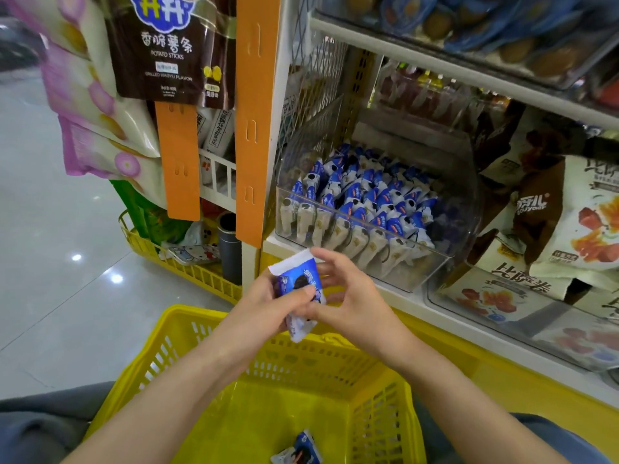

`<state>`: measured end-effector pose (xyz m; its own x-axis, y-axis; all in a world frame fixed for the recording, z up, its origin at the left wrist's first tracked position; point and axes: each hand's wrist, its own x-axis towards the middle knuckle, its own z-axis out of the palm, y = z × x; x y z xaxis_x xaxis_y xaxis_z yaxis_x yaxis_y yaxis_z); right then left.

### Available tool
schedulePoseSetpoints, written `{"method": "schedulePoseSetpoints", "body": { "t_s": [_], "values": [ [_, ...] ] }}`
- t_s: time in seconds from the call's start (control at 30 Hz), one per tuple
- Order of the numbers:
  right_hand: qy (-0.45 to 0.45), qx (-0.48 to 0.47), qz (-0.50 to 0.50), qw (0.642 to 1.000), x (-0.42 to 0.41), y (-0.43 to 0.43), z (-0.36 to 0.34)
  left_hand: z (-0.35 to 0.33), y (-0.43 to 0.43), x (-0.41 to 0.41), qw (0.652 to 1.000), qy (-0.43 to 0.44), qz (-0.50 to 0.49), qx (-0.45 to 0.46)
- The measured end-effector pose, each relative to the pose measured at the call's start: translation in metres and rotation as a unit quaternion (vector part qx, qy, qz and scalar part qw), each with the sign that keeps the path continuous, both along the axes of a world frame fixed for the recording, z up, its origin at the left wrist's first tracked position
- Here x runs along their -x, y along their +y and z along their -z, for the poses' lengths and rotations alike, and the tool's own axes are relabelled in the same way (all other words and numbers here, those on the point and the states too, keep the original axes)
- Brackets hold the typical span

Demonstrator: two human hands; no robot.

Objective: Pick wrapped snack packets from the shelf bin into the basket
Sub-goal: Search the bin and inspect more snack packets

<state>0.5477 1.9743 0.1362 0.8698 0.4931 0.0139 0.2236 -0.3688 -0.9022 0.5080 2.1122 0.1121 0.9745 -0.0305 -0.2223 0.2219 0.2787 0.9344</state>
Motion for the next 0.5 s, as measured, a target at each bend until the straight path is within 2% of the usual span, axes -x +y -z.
{"method": "schedulePoseSetpoints", "body": {
  "t_s": [0.07,0.17,0.27,0.43,0.5],
  "values": [
    [0.040,-0.036,0.004,0.999,-0.003,-0.003,-0.006,-0.002,0.003,-0.002,1.000,0.002,-0.016,-0.002],
    [0.049,-0.072,0.043,0.995,-0.004,-0.005,-0.014,-0.006,0.007,-0.002,0.999,-0.029,-0.016,-0.013],
    [0.008,-0.087,0.084,0.993,-0.001,-0.002,-0.015,-0.010,0.009,-0.004,0.998,-0.055,-0.007,-0.033],
    [-0.060,-0.107,0.082,0.989,-0.015,-0.002,-0.032,-0.017,0.016,-0.010,0.997,-0.070,-0.037,-0.016],
    [-0.122,-0.071,0.119,0.983,-0.041,-0.005,-0.048,-0.020,0.020,-0.013,0.996,-0.073,-0.045,-0.007]
  ]
}}
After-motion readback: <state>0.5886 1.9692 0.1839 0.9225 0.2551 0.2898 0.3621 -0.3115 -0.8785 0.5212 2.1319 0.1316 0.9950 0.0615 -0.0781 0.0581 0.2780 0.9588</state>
